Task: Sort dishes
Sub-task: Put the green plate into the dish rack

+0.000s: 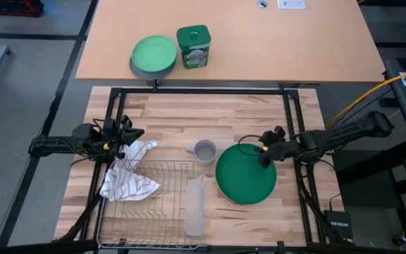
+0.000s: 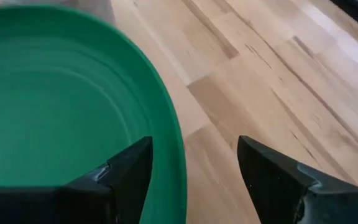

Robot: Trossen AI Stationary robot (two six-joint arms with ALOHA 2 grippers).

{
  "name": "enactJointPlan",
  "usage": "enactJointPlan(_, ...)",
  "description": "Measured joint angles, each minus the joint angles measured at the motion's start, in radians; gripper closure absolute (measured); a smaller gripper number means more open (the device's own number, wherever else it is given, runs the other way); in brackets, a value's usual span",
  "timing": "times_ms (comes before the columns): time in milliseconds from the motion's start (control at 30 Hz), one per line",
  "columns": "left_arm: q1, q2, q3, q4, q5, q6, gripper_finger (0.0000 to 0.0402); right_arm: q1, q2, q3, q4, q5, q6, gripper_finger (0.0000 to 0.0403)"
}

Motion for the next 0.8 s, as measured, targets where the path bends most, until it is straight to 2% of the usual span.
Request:
enactJointPlan(200, 0.0, 0.0, -0.001, -0.038, 0.0, 0.0, 0.0396, 0.0, 0.077, 0.0, 0.003, -0.066, 0.003, 0.0166)
enactJointPlan(300, 0.0, 0.0, -0.001, -0.061, 0.0, 0.0, 0.0396, 0.0, 0.094, 0.001, 0.011, -0.09, 0.004, 0.0183)
enactJointPlan(800, 0.0, 0.0, -0.001, -0.074, 0.0, 0.0, 0.0396, 0.0, 0.086, 0.005, 0.043, -0.065, 0.011, 0.038)
